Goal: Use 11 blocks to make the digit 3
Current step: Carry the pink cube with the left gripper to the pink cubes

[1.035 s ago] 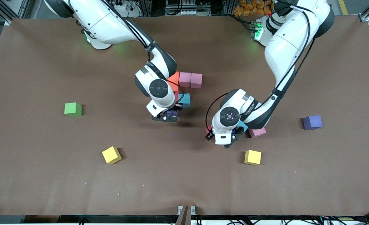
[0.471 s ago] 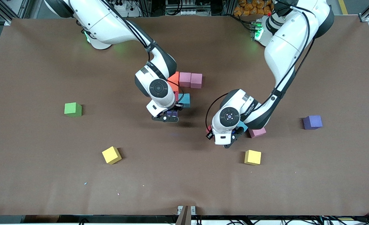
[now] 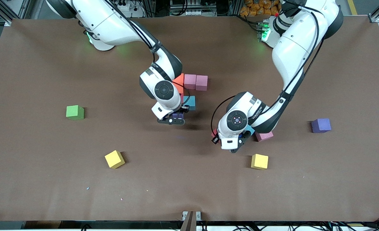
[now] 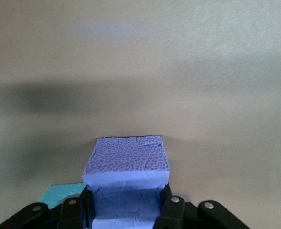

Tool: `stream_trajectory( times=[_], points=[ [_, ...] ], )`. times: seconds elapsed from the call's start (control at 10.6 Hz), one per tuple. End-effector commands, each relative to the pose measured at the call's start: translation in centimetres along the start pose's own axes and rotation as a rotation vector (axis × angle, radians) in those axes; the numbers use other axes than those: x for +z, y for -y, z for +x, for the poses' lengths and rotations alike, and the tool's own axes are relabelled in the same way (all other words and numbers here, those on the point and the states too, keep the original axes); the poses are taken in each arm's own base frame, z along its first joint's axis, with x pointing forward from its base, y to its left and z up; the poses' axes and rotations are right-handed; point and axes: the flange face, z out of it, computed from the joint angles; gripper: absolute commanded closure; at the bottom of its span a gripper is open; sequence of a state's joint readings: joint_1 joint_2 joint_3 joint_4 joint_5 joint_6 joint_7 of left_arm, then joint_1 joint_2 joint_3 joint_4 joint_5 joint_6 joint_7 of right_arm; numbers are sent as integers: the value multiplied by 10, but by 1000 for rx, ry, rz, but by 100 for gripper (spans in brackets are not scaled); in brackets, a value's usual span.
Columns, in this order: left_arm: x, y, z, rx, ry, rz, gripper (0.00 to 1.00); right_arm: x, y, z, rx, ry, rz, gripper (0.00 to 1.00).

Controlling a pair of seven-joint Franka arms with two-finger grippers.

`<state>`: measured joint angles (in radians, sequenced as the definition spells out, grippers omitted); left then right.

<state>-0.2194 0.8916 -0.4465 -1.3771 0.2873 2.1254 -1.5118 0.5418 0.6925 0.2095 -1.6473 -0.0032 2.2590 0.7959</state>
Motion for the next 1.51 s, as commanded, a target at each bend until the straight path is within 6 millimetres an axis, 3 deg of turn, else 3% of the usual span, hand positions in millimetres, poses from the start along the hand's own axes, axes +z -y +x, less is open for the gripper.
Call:
stream_trajectory(
  times=[0.0, 0.09, 0.38, 0.47, 0.56, 0.75, 0.94, 1.22, 1.41],
  points=[
    [-16, -1, -1, -2, 11, -14, 84, 0, 8, 2, -17, -7, 3, 100],
    [-23, 0, -1, -6, 11, -14, 89, 1, 8, 1, -24, -6, 2, 100],
    [-37, 3, 0, -39, 35, -10, 90, 1, 7, 2, -45, -4, 2, 100],
    [-40, 2, 0, -60, 33, -12, 90, 1, 7, 2, -45, -4, 2, 93],
    [-43, 2, -1, -61, 31, -16, 90, 1, 6, 3, -44, -4, 2, 75],
    [-47, 2, -2, -58, 26, -21, 90, 1, 6, 3, -41, -3, 3, 24],
    [-55, 1, -5, -56, 21, -32, 90, 1, 6, 3, -39, -3, 5, 0],
    [-63, -1, -14, -160, 29, -41, 90, -4, 4, 7, -38, -7, 9, 0],
    [-76, 1, -25, -262, 38, -51, 90, -29, 2, 15, -59, -14, 15, 0]
  ],
)
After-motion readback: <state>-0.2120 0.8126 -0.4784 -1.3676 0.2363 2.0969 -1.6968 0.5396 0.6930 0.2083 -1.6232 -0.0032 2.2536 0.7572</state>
